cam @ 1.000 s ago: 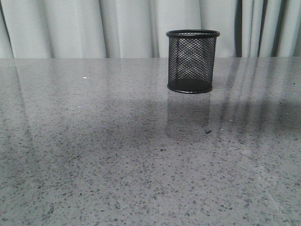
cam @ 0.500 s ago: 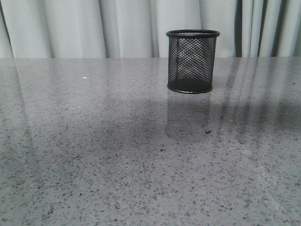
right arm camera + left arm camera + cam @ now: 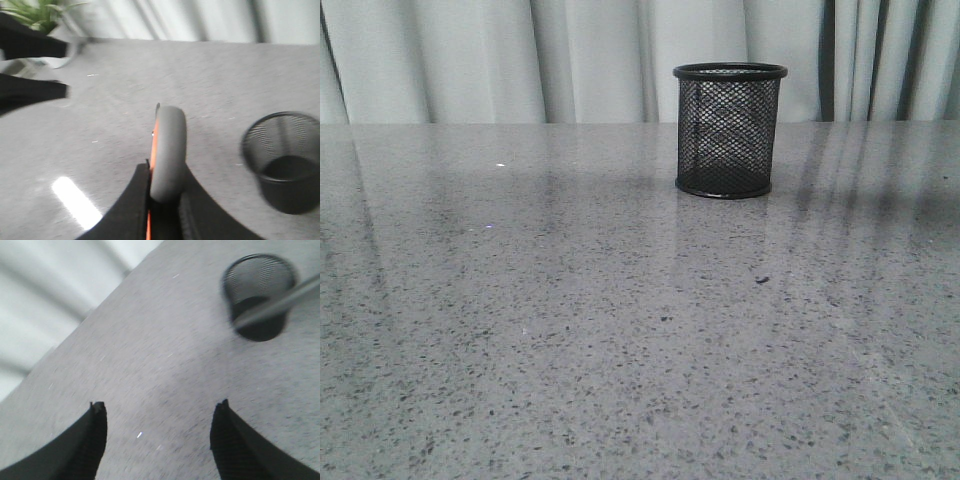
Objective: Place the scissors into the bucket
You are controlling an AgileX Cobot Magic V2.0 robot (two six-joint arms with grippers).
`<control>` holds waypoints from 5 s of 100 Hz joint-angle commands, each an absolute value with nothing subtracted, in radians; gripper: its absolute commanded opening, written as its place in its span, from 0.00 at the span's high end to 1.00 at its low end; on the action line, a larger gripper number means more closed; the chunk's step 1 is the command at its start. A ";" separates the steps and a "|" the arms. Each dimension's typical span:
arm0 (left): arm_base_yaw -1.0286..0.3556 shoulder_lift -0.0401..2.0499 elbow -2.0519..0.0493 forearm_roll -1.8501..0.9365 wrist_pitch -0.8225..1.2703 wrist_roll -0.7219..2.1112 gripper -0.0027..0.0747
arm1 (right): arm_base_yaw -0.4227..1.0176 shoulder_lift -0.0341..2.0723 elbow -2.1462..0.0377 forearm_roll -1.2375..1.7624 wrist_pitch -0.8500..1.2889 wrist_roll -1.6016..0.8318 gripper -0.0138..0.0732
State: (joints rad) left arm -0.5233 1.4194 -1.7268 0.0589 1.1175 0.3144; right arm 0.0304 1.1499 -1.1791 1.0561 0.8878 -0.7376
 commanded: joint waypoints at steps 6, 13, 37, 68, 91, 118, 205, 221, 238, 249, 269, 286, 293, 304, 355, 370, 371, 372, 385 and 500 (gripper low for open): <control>-0.384 1.355 -1.772 -0.013 1.125 0.288 0.42 | 0.027 1.138 -1.288 0.862 0.817 -0.573 0.90; -0.318 1.337 -1.772 -0.040 1.133 0.288 0.42 | 0.027 1.148 -1.323 0.740 0.835 -0.490 0.90; -0.179 1.273 -1.772 -0.111 1.133 0.292 0.42 | 0.027 1.249 -1.453 0.599 0.986 -0.417 0.90; -0.176 1.215 -1.772 -0.112 1.131 0.300 0.42 | 0.027 1.378 -1.577 0.550 1.077 -0.399 0.90; -0.176 1.211 -1.772 -0.112 1.133 0.300 0.42 | 0.035 1.457 -1.614 0.548 1.094 -0.392 0.90; -0.176 1.211 -1.772 -0.112 1.133 0.302 0.42 | 0.072 1.530 -1.664 0.548 1.091 -0.392 0.90; -0.176 1.211 -1.772 -0.101 1.133 0.319 0.42 | 0.021 1.530 -1.673 0.545 1.012 -0.392 0.55; -0.176 1.211 -1.772 -0.101 1.128 0.319 0.43 | -0.019 1.468 -1.673 0.545 0.992 -0.392 0.55; -0.176 1.211 -1.772 -0.101 1.108 0.319 0.63 | -0.024 1.412 -1.673 0.554 0.968 -0.427 0.57; -0.176 1.211 -1.772 -0.101 1.100 0.319 0.87 | -0.024 1.383 -1.672 0.566 0.946 -0.427 0.72; -0.176 1.208 -1.750 -0.101 1.050 0.321 0.99 | -0.024 1.332 -1.605 0.699 0.867 -0.533 0.92; -0.176 1.156 -1.611 -0.144 0.881 0.321 0.99 | -0.022 1.259 -1.463 0.867 0.757 -0.708 0.92; -0.176 1.119 -1.509 -0.145 0.792 0.321 0.99 | -0.022 1.216 -1.381 0.919 0.679 -0.762 0.92; -0.176 1.025 -1.313 -0.145 0.606 0.321 0.99 | -0.022 1.134 -1.245 0.958 0.536 -0.819 0.92; -0.176 0.569 -0.536 -0.197 -0.017 0.319 0.99 | -0.022 0.609 -0.560 0.965 0.117 -0.946 0.92; -0.176 0.452 -0.414 -0.287 -0.028 0.319 0.99 | -0.022 0.418 -0.411 0.969 0.107 -0.946 0.92; -0.176 0.441 -0.410 -0.294 -0.028 0.319 0.99 | -0.022 0.411 -0.411 0.969 0.107 -0.946 0.92; -0.176 0.430 -0.401 -0.300 -0.028 0.319 0.99 | -0.022 0.395 -0.400 0.969 0.107 -0.946 0.92; -0.176 0.339 -0.334 -0.315 -0.026 0.319 0.99 | -0.022 0.275 -0.322 0.980 0.102 -0.946 0.92; -0.176 0.282 -0.288 -0.315 -0.072 0.319 0.99 | -0.022 0.227 -0.262 1.051 0.100 -0.946 0.92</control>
State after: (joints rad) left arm -0.1802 0.2736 -0.2599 -0.3050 0.0078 0.3236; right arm -0.0164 0.2193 -0.2355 1.0393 0.1459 -0.9383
